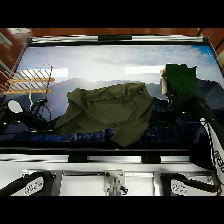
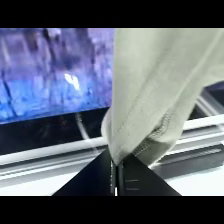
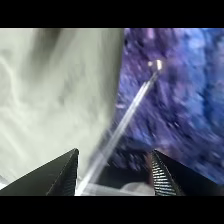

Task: Fold the shirts.

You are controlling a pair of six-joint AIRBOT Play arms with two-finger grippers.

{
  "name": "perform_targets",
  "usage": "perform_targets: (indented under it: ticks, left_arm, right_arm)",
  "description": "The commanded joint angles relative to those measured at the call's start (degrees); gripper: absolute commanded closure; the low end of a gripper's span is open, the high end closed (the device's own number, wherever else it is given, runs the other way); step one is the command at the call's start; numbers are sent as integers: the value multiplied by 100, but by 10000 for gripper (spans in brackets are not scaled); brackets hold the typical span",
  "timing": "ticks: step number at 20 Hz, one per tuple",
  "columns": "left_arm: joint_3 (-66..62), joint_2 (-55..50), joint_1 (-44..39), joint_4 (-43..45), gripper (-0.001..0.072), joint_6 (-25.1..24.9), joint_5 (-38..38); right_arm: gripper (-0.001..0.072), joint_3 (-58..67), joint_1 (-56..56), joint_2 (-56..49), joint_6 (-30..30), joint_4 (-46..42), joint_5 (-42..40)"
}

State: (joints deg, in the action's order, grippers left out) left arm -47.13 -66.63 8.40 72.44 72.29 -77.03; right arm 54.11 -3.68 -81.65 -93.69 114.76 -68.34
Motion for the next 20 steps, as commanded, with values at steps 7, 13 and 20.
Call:
perform_targets:
  ticks: [7,13,20]
  left_arm:
    - [-83,28,385,-1600,672,-669,-457]
    - [-1154,168,396,-2358,673,-1036,-1049]
    - [-5364,481,1646,-4516,673,-833,-951]
  right_arm:
    - [644,-28,35,-577,13,627,640]
    - [652,1108,28,380,-802,645,-514]
    - [652,4087,28,2643,-610,160,234]
